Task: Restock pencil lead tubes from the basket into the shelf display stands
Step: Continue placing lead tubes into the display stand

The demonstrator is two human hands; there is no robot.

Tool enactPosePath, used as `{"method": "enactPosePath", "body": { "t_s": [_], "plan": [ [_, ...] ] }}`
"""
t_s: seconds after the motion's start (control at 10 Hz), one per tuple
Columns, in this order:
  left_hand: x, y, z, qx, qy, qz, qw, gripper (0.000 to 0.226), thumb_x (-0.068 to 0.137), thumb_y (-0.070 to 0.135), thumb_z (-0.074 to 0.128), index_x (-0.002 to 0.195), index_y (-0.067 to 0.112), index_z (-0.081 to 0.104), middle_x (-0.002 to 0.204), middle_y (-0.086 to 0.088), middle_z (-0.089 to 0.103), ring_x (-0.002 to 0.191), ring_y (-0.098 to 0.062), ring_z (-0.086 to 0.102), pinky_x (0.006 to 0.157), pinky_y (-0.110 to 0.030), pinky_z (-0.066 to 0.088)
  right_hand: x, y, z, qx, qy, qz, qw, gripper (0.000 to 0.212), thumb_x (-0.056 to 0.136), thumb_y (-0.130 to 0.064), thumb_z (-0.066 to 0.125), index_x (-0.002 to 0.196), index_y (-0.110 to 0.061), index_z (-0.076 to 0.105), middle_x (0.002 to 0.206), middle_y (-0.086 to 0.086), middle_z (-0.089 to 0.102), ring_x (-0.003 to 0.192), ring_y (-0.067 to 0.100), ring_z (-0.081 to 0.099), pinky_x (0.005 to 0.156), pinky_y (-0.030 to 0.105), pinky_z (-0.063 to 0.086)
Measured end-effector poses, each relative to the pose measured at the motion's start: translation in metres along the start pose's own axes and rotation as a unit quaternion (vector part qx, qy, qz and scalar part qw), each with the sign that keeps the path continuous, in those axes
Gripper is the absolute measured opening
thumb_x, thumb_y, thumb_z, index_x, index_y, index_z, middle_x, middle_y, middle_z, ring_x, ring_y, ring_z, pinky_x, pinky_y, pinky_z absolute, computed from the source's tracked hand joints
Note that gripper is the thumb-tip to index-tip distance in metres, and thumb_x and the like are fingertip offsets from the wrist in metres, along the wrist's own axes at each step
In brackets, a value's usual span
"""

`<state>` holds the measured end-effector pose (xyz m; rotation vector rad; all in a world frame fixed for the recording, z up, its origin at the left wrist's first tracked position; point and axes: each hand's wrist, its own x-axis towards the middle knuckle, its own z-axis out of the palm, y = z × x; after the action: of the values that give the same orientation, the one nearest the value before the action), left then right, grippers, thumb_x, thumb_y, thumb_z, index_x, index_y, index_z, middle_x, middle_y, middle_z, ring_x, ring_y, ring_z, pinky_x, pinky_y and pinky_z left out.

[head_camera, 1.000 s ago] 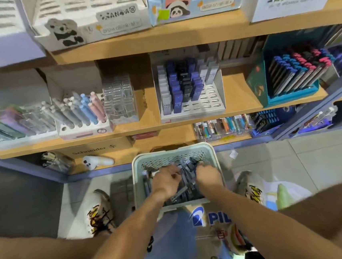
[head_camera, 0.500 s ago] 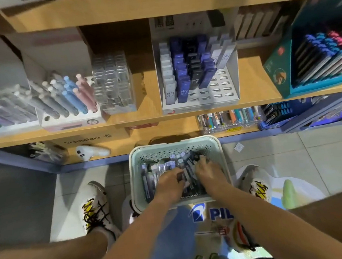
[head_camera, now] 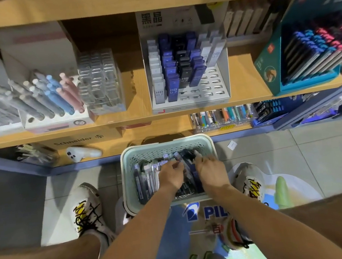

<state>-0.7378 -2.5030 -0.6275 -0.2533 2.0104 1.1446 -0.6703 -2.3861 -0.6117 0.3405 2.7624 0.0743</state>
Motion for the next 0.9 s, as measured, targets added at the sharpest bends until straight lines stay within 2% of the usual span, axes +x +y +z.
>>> {"method": "enactPosePath", "body": {
  "t_s": [0.1,0.2,0.3,0.4,0.5,0.6,0.7,0.8,0.9],
  "plan": [
    [-0.005,0.006,0.001,-0.227,-0.044,-0.105,0.967,0.042,0.104,0.038,0.059,0.101,-0.003,0.068,0.093,-0.017,0.077,0.079,-0.028,0.073,0.079,-0.037,0.061,-0.01,-0.001,-0.003,0.063,0.079,0.021,0.995,0.063,0.083,-0.004,0.071,0.142,-0.007,0.047,0.113,0.01,0.071,0.11,0.028,0.063,0.075,0.035,0.055],
    [-0.012,0.013,-0.005,-0.329,-0.087,-0.14,0.93,0.039,0.103,0.034,0.063,0.106,-0.004,0.068,0.092,-0.018,0.075,0.077,-0.027,0.073,0.069,-0.035,0.063,-0.019,-0.021,0.004,0.155,0.125,-0.018,0.98,0.058,0.062,-0.01,0.089,0.113,-0.015,0.063,0.078,0.001,0.073,0.076,0.024,0.067,0.048,0.031,0.051],
    [-0.012,0.014,-0.012,-0.309,-0.044,-0.135,0.94,0.017,0.103,0.012,0.061,0.104,-0.002,0.071,0.095,-0.02,0.075,0.083,-0.029,0.071,0.076,-0.04,0.061,-0.02,-0.03,0.0,0.321,0.108,-0.041,0.94,0.035,0.085,-0.024,0.075,0.118,-0.022,0.065,0.088,0.002,0.075,0.079,0.025,0.07,0.062,0.034,0.057],
    [-0.011,0.014,-0.017,-0.305,-0.017,-0.109,0.946,0.023,0.106,0.011,0.055,0.088,0.003,0.067,0.065,-0.01,0.073,0.054,-0.02,0.068,0.054,-0.033,0.058,-0.007,-0.035,0.001,0.56,0.079,0.129,0.814,0.009,0.087,-0.026,0.076,0.093,-0.03,0.069,0.087,-0.004,0.077,0.081,0.014,0.074,0.08,0.032,0.061],
    [-0.013,0.02,-0.022,-0.33,-0.001,-0.108,0.938,0.02,0.106,0.012,0.055,0.089,0.004,0.062,0.057,-0.009,0.072,0.045,-0.021,0.068,0.043,-0.031,0.055,0.029,-0.039,-0.001,0.767,0.061,0.374,0.518,0.009,0.092,-0.02,0.075,0.098,-0.014,0.074,0.085,0.004,0.078,0.075,0.019,0.075,0.067,0.035,0.064],
    [-0.006,0.016,-0.031,-0.352,0.006,-0.099,0.931,0.023,0.107,0.016,0.056,0.112,-0.004,0.064,0.06,-0.011,0.071,0.042,-0.024,0.064,0.039,-0.028,0.05,0.047,-0.035,0.001,0.757,-0.032,0.421,0.498,0.031,0.104,-0.027,0.057,0.13,-0.011,0.057,0.131,0.011,0.063,0.1,0.02,0.066,0.075,0.026,0.058],
    [-0.005,0.006,-0.045,-0.341,-0.014,-0.088,0.936,0.017,0.106,0.022,0.057,0.11,0.007,0.065,0.065,-0.01,0.069,0.043,-0.022,0.059,0.043,-0.028,0.049,0.064,-0.039,0.019,0.792,-0.069,0.332,0.507,0.038,0.095,-0.037,0.048,0.128,-0.017,0.043,0.147,0.028,0.045,0.114,0.025,0.051,0.107,0.033,0.049],
    [-0.007,0.003,-0.054,-0.319,-0.034,-0.089,0.943,0.018,0.104,0.026,0.062,0.09,0.015,0.061,0.066,-0.008,0.065,0.046,-0.02,0.054,0.048,-0.027,0.046,0.082,-0.036,0.031,0.629,-0.089,0.341,0.693,0.057,0.102,-0.029,0.047,0.152,-0.009,0.028,0.148,0.025,0.042,0.129,0.035,0.048,0.11,0.034,0.045],
    [-0.006,0.001,-0.057,-0.297,-0.038,-0.079,0.951,0.014,0.105,0.03,0.06,0.101,0.017,0.061,0.066,-0.003,0.064,0.045,-0.017,0.052,0.053,-0.026,0.033,0.083,-0.036,0.025,0.526,-0.08,0.252,0.809,0.058,0.107,-0.022,0.045,0.157,-0.003,0.022,0.145,0.024,0.044,0.128,0.032,0.05,0.106,0.037,0.046]
  ]
}}
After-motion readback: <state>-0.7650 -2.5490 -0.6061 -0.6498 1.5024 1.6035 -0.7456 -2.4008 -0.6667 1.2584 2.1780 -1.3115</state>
